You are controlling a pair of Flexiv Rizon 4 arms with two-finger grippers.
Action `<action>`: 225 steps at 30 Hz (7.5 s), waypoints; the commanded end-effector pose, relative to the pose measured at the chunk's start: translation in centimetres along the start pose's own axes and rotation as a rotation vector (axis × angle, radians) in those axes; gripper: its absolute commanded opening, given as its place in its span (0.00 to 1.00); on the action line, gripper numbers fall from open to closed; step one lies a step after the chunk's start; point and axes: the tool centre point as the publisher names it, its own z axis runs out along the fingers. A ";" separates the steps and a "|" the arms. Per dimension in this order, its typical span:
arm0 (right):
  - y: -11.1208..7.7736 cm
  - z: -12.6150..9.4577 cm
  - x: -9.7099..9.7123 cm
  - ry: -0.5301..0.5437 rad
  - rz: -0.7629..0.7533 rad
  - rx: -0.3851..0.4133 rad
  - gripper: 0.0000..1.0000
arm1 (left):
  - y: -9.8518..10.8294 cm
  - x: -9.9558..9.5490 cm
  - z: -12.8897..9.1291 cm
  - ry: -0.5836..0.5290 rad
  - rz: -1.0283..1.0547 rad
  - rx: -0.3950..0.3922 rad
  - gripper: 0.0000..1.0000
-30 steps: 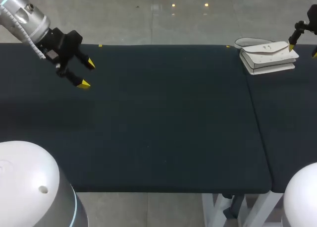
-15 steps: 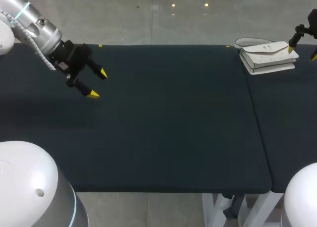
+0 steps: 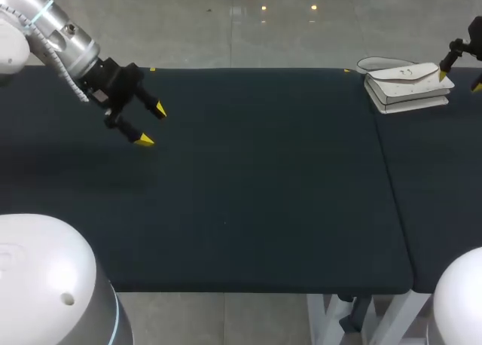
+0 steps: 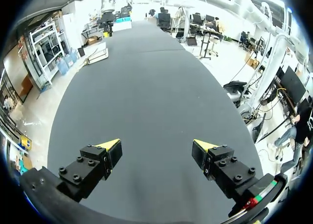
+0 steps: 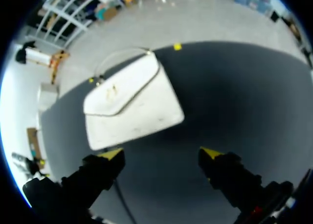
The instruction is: Pick up the bag, open it, inspect its contents, close it, and place it on the opposite side
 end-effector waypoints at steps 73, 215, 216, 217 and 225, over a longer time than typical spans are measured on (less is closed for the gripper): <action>-1.4 -1.7 3.8 -0.029 -0.131 -0.007 1.00 | 0.1 0.0 0.1 -0.001 0.001 0.003 1.00; -4.6 5.9 15.8 0.189 -0.463 0.258 0.00 | 0.1 0.0 0.1 -0.001 0.001 0.003 1.00; -4.9 6.0 15.9 0.196 -0.460 0.253 0.00 | 0.1 0.0 0.1 -0.001 0.001 0.003 1.00; -5.3 6.1 16.0 0.201 -0.457 0.247 0.00 | 0.1 0.0 0.1 -0.001 0.001 0.003 1.00; -8.2 5.9 16.6 0.242 -0.399 0.155 0.00 | 0.1 0.0 0.1 -0.001 0.001 0.003 1.00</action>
